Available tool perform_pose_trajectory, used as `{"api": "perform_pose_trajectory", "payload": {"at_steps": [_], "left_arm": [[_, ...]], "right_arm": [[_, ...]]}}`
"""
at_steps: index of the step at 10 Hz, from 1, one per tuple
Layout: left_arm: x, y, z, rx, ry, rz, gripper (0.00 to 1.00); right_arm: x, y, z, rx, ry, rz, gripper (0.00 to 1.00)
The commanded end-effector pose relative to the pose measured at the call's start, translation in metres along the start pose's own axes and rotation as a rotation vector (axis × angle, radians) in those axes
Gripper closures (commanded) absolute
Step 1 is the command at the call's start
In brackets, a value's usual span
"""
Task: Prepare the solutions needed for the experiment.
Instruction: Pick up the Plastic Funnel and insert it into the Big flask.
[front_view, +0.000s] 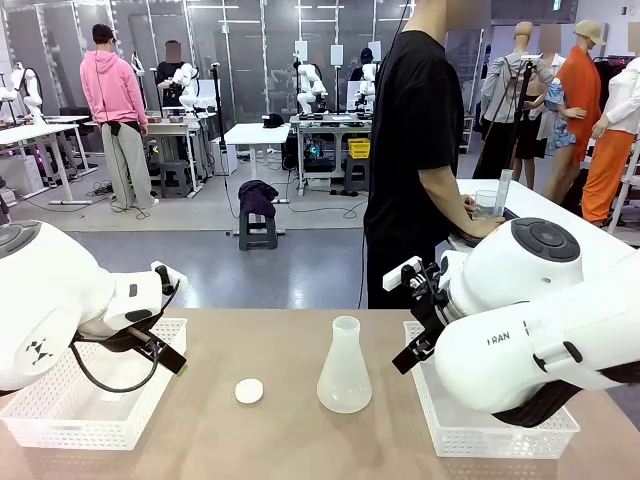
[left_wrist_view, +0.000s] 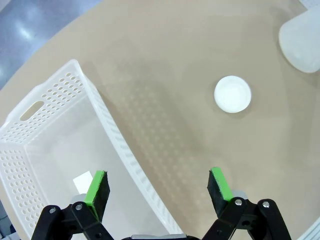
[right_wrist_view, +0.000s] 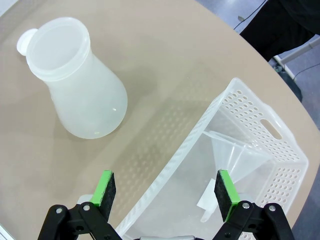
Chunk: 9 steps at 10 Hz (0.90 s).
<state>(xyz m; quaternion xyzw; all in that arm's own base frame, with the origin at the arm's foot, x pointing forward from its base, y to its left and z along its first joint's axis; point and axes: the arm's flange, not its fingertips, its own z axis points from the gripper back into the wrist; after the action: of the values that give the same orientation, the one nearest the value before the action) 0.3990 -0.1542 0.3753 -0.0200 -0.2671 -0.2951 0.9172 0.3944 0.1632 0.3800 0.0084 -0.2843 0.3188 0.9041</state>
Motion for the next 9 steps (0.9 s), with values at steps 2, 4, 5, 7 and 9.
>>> {"api": "perform_pose_trajectory", "payload": {"at_steps": [2, 4, 5, 7, 9], "left_arm": [[-0.009, 0.011, 0.035, -0.161, -0.046, 0.034, 0.00], [-0.013, 0.031, 0.053, -0.321, -0.106, 0.107, 0.00], [-0.012, 0.042, 0.057, -0.418, -0.135, 0.160, 0.00], [-0.015, 0.067, 0.063, -0.566, -0.189, 0.269, 0.00], [-0.022, 0.098, 0.064, -0.769, -0.239, 0.392, 0.00]], "right_arm": [[-0.015, -0.009, 0.039, -0.003, -0.018, -0.018, 0.00], [-0.017, -0.026, 0.058, 0.098, -0.061, -0.092, 0.00], [-0.018, -0.034, 0.062, 0.177, -0.088, -0.141, 0.00], [-0.020, -0.046, 0.063, 0.339, -0.122, -0.270, 0.00], [-0.025, -0.060, 0.062, 0.584, -0.152, -0.427, 0.00]]}}
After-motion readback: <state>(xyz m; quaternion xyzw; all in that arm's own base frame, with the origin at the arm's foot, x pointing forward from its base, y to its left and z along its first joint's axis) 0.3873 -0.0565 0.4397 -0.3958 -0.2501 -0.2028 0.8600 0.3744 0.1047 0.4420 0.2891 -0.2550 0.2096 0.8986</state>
